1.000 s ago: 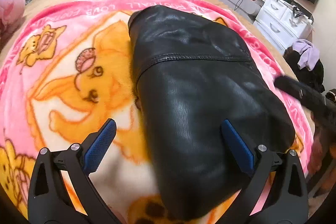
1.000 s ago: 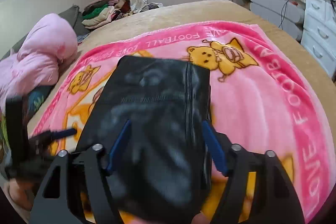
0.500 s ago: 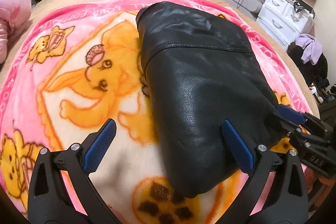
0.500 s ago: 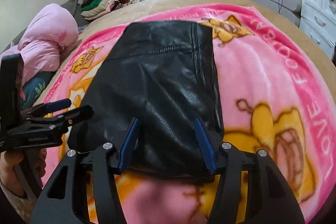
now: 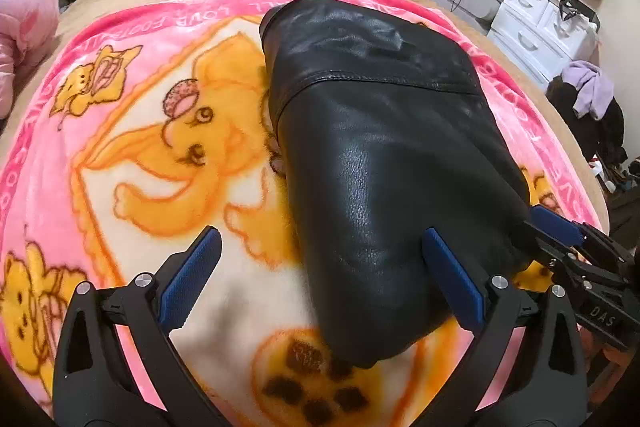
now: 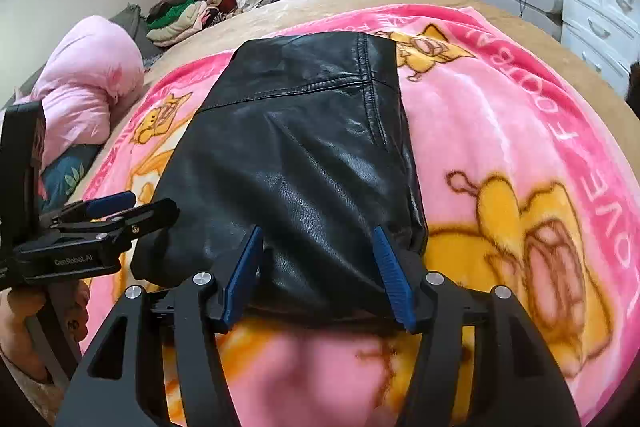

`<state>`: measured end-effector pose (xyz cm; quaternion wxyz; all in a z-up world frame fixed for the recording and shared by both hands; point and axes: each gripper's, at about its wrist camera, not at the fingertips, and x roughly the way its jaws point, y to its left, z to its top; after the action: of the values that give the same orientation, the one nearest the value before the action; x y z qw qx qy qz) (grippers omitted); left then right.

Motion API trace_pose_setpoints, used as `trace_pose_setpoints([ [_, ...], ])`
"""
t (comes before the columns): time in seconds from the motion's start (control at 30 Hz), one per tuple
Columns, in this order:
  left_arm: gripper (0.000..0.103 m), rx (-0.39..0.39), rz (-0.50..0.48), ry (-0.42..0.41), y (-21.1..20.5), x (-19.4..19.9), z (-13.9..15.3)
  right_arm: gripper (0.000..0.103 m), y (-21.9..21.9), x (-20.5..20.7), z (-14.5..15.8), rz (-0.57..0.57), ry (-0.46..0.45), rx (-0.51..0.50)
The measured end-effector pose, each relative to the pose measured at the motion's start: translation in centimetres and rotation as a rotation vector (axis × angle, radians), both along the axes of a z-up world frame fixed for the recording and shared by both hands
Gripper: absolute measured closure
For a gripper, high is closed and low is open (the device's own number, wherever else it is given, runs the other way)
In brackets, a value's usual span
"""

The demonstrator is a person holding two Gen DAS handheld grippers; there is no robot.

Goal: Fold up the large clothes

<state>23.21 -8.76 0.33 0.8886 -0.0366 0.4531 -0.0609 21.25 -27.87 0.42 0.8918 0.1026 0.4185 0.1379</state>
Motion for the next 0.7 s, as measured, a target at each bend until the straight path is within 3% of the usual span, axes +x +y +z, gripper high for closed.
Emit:
trace_pose_setpoints([
  [0.27,0.008,0.007,0.007,0.003,0.0,-1.0,0.5,0.035,-0.3,-1.4,1.1,-0.016,-0.009,0.009],
  [0.47,0.009,0.006,0.007,-0.001,0.1,-2.3,1.4,0.018,-0.5,-2.9,2.0,-0.038,-0.025,0.015],
  [0.7,0.008,0.006,0.017,-0.032,-0.1,-4.8,2.5,0.007,-1.3,-5.4,3.1,-0.068,-0.051,0.026],
])
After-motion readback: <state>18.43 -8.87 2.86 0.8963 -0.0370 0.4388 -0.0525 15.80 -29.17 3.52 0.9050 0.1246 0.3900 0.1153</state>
